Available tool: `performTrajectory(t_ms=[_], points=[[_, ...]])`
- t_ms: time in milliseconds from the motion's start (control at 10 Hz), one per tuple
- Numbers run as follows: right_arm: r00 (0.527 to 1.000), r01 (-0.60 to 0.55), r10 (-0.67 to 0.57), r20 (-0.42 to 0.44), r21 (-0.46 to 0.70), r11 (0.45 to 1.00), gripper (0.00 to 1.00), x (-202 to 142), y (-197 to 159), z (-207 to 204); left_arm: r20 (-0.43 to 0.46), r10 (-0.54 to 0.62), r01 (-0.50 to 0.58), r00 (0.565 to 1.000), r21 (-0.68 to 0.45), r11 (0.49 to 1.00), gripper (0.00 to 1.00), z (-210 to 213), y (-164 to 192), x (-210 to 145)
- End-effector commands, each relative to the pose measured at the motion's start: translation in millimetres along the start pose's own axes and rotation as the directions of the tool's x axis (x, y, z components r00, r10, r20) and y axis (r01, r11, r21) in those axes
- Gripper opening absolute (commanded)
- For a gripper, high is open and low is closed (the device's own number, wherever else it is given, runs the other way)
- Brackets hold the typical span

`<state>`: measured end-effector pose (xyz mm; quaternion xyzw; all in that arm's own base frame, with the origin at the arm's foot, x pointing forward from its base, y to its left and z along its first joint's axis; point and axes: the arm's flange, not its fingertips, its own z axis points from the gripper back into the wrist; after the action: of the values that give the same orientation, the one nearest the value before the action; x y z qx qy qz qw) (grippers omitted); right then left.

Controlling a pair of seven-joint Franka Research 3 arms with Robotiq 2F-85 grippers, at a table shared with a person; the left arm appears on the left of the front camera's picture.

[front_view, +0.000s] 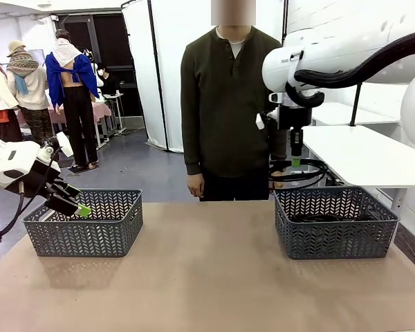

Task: Organize the cables according to human instructions.
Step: Pick up a bundle of cables and place it in the basket indicated by the human.

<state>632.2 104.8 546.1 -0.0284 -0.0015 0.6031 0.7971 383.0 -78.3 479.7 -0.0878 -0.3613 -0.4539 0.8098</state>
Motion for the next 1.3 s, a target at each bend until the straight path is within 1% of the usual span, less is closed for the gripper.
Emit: performTrajectory(t_ms=[0,100,300,500,600,700,800,900,1000,1200], points=[[0.994,-0.111,0.111,0.019,-0.022,0.994,0.00,-22,-14,-5,0.007,-0.003,0.003,1.000,-0.010,1.000,1.00,-2,3,-2],[0.989,-0.147,0.148,0.012,-0.021,0.989,0.00,-34,-21,-8,0.007,-0.003,0.003,1.000,-0.010,1.000,1.00,-2,3,-2],[0.989,-0.143,0.143,0.023,-0.009,0.990,0.00,-54,-33,-13,0.007,-0.003,0.003,1.000,-0.010,1.000,1.00,-2,3,-2],[0.980,-0.192,0.192,0.044,-0.011,0.981,0.00,-69,-42,-24,0.007,-0.003,0.003,1.000,-0.010,1.000,1.00,-2,3,-2],[0.976,-0.207,0.207,0.060,-0.013,0.978,0.00,-73,-46,-29,0.007,-0.003,0.003,1.000,-0.010,1.000,1.00,-2,3,-2],[0.978,-0.202,0.203,0.048,-0.017,0.979,0.00,-74,-49,-32,0.007,-0.003,0.003,1.000,-0.010,1.000,1.00,-2,3,-2],[0.981,-0.195,0.195,0.021,-0.018,0.981,0.00,-71,-50,-32,0.007,-0.003,0.003,1.000,-0.010,1.000,1.00,-2,3,-2],[0.990,-0.140,0.139,-0.031,-0.030,0.990,0.00,-64,-47,-27,0.007,-0.003,0.003,1.000,-0.010,1.000,1.00,-2,3,-2],[0.985,-0.171,0.171,0.014,-0.002,0.985,0.00,-73,-46,-34,0.007,-0.003,0.003,1.000,-0.010,1.000,1.00,-2,3,-2],[0.985,-0.171,0.171,0.014,-0.002,0.985,0.00,-73,-46,-34,0.007,-0.003,0.003,1.000,-0.010,1.000,1.00,-2,3,-2]])
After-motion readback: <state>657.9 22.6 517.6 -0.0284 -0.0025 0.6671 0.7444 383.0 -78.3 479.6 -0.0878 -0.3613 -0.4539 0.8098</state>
